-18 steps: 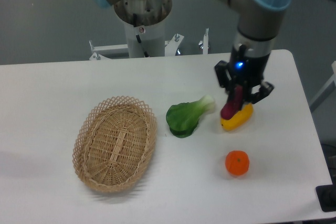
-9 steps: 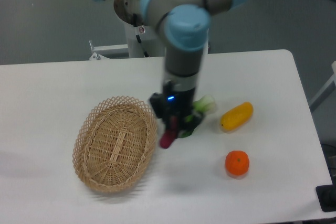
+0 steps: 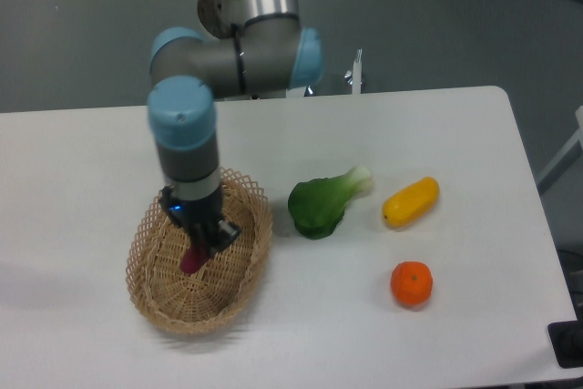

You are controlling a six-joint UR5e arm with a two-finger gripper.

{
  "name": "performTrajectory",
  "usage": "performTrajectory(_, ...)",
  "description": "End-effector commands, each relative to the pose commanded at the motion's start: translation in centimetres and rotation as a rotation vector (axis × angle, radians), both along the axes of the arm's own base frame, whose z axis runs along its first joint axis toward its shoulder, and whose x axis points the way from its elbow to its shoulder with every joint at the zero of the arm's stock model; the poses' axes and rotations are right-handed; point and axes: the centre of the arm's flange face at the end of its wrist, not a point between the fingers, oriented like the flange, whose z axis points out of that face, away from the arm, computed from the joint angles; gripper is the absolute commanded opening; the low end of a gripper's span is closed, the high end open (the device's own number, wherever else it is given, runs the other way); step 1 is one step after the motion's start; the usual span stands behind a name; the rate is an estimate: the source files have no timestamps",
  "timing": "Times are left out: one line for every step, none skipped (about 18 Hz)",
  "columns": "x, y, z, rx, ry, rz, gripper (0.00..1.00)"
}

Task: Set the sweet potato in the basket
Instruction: 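Carry the held sweet potato over the wicker basket and lower it, then open the gripper to release the sweet potato into the basket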

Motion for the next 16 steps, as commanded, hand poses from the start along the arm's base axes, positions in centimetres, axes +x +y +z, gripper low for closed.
performTrajectory(0.2,-0.2,-0.6,-0.001,0.001,-0.003,0.15)
performTrajectory(0.3,-0.5,-1.0,0.0,0.006,-0.006,0.15)
performTrajectory(0.5,-0.6,-1.3,0.0,0.006,-0.012,0.16)
performTrajectory(0.8,-0.7,-1.9,-0.01,0.003,-0.016,0.16)
performTrajectory(1.0,-0.7,-2.3,-0.015,0.002,-0.021,0.16)
performTrajectory(1.0,-0.7,-2.3,-0.016,0.006,-0.019,0.17)
performTrajectory(0.9,-0.6,-2.3,-0.013,0.008,-0.019,0.2)
performTrajectory(0.9,-0.6,-2.3,-0.014,0.007,-0.019,0.26)
performTrajectory(0.9,-0.6,-2.3,-0.013,0.008,-0.02,0.41)
performTrajectory(0.9,-0.6,-2.0,-0.009,0.01,-0.02,0.75)
performTrajectory(0.8,-0.4,-1.5,0.0,0.016,-0.022,1.0)
performTrajectory(0.7,-0.3,-0.7,0.015,0.024,-0.02,1.0)
performTrajectory(0.7,-0.1,0.3,0.032,0.033,-0.018,1.0)
performTrajectory(0.5,0.2,1.4,0.051,0.04,-0.008,1.0)
performTrajectory(0.1,0.7,2.5,0.071,0.052,-0.004,1.0)
performTrajectory(-0.2,1.2,3.5,0.093,0.066,0.004,1.0)
